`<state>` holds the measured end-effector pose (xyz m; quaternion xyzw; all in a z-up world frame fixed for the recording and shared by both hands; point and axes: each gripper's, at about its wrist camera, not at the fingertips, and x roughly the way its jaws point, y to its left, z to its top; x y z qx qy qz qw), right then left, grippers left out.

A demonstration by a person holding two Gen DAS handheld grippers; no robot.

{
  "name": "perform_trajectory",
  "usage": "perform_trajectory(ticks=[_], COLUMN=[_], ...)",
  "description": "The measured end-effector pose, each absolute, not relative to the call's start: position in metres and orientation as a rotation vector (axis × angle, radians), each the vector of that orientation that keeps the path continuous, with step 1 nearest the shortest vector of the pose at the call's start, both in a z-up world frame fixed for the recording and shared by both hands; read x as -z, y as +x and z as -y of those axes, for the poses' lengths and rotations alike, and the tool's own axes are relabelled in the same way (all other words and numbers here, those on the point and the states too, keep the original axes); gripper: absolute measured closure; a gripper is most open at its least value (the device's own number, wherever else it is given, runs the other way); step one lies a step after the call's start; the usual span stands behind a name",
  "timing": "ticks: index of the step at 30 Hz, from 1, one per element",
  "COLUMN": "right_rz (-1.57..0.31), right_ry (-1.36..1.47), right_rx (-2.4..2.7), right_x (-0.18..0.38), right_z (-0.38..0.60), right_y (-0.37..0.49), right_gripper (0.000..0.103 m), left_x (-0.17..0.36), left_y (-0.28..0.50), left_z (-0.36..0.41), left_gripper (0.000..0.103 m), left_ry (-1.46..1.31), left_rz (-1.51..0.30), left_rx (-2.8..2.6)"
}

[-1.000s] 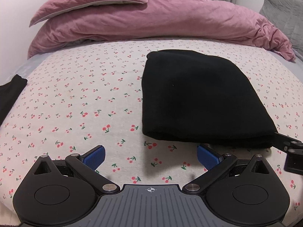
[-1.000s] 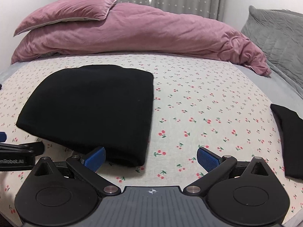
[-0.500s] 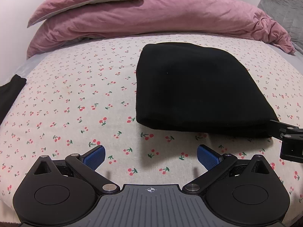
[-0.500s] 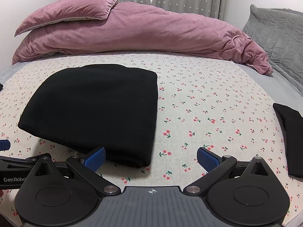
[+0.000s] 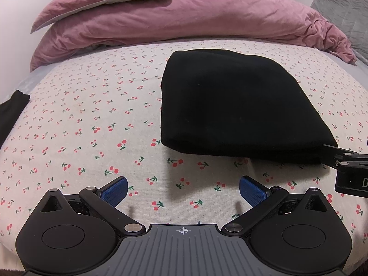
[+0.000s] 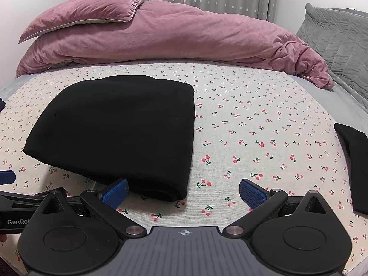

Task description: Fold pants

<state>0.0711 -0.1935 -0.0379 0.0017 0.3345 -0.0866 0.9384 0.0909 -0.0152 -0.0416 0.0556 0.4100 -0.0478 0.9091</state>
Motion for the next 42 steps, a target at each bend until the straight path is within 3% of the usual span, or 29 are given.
perform_trajectory(ticks=[42], right_rz=[-0.686], right_ry=[-0.001], right_rx=[0.172], right_x=[0.0401], right_z=[0.1938], right_y=[0.0719], right_gripper=[0.000], left_x=[0.0455], left_y=[0.0899], left_z=[0.0159], left_gripper=[0.000], left_ry=[0.117], left_rz=[-0.854], left_rx=[0.103])
